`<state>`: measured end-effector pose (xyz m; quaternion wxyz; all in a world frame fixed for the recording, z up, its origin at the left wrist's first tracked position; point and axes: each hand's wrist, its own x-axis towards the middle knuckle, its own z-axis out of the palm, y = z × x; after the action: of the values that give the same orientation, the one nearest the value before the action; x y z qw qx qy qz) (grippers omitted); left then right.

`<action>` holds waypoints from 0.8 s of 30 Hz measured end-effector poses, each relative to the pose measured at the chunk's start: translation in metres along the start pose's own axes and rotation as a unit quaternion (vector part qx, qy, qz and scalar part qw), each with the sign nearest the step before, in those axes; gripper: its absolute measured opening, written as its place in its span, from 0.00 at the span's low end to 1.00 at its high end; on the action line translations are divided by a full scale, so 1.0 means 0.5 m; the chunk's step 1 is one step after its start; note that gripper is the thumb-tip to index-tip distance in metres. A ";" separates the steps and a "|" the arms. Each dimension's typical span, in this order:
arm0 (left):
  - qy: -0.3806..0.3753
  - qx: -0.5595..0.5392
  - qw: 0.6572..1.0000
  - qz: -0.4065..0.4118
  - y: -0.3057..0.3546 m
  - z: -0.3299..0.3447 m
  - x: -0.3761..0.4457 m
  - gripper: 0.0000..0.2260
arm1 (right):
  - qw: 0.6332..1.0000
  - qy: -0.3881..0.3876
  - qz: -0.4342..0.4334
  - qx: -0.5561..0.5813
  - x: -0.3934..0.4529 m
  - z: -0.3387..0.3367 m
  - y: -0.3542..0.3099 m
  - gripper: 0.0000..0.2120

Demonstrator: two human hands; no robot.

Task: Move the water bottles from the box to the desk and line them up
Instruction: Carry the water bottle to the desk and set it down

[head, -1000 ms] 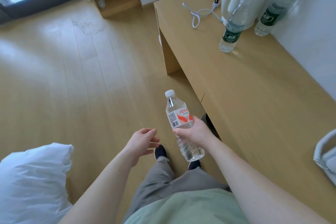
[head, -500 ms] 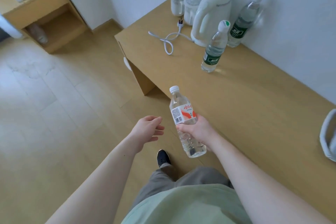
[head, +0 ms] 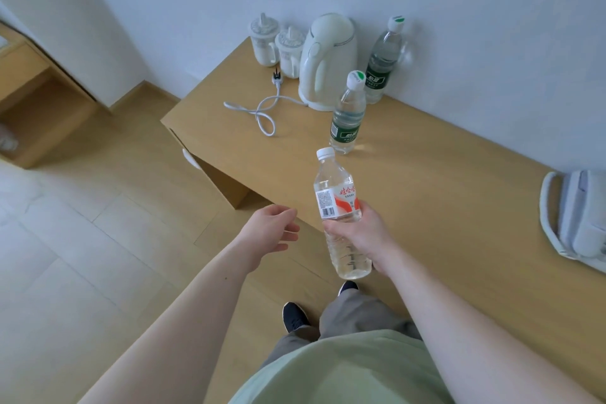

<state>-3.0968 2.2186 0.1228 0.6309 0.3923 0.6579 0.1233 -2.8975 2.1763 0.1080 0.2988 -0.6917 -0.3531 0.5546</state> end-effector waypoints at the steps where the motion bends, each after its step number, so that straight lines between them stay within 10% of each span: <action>1: -0.002 0.003 1.000 0.001 0.007 0.003 0.003 0.13 | 1.000 0.002 -0.002 0.000 0.002 -0.003 -0.002 0.20; 24: 0.036 0.046 0.989 0.136 0.219 0.124 0.071 0.17 | 0.993 0.093 -0.073 -0.005 0.130 -0.148 -0.028 0.29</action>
<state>-2.9960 2.2941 0.1580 0.5654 0.5020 0.6259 0.1913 -2.8185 2.2360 0.0986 0.3665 -0.7141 -0.3764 0.4627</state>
